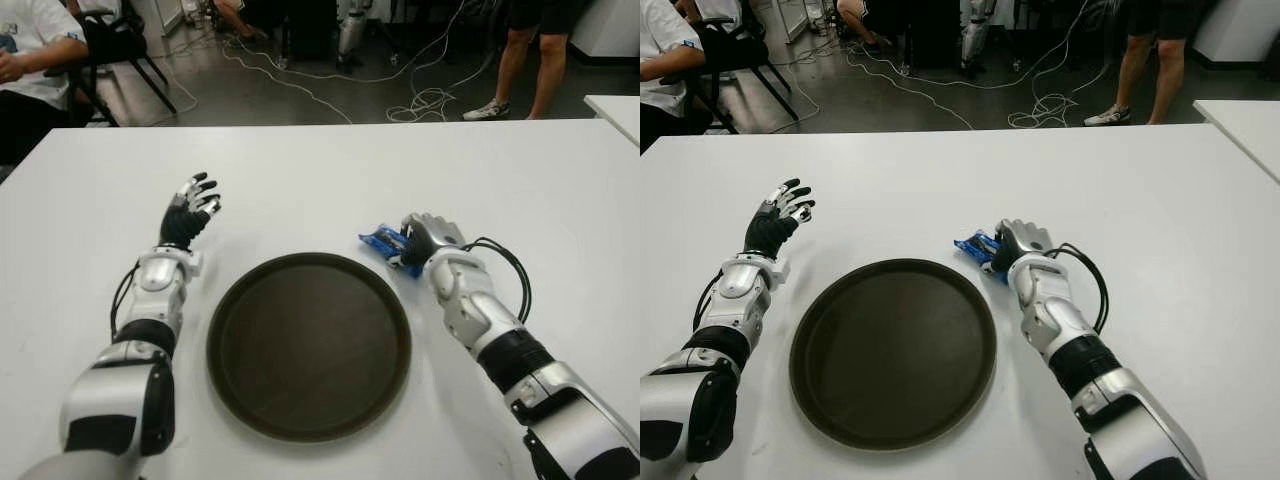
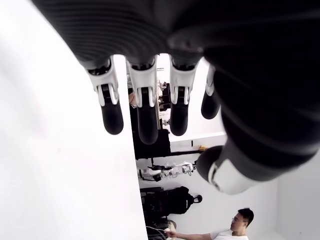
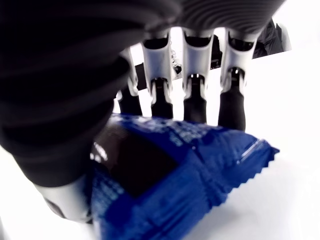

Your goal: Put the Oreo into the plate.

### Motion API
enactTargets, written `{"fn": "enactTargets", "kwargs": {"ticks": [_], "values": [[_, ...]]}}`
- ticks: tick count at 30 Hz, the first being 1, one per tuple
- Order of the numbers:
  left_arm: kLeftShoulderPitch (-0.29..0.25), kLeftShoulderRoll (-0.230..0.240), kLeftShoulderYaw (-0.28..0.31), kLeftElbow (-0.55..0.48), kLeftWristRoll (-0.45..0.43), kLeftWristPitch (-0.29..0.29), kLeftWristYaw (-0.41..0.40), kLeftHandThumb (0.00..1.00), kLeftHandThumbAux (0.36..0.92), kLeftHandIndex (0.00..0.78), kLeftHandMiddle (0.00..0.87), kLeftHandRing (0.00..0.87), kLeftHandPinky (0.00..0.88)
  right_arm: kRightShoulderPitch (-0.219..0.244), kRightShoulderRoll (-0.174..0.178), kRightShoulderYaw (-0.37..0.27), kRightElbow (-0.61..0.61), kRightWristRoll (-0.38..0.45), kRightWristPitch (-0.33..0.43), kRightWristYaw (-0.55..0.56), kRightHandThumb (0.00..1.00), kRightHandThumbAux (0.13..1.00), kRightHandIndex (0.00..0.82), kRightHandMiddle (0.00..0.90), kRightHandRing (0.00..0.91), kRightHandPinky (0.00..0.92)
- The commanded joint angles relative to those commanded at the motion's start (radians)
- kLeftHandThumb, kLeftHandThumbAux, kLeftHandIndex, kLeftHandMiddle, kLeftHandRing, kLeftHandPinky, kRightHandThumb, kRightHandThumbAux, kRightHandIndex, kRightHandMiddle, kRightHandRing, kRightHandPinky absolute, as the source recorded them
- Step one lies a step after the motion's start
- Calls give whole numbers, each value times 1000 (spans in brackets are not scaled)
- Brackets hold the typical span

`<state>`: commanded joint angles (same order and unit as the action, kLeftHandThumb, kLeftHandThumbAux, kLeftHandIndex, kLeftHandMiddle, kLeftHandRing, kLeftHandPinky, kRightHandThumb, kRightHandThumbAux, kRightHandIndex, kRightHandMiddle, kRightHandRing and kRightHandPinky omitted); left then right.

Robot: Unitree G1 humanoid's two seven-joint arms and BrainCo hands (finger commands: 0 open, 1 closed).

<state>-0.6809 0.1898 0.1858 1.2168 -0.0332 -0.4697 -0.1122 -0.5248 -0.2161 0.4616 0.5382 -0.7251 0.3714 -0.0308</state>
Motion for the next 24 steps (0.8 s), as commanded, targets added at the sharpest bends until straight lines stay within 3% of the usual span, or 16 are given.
{"fn": "enactTargets", "kwargs": {"ticks": [24], "values": [[2,1,0,2,-2,-6,-5,133,728,100,169,172,192,14,-13,-28,-3,20,-67,-47,281,838,568,726,718,677]]}}
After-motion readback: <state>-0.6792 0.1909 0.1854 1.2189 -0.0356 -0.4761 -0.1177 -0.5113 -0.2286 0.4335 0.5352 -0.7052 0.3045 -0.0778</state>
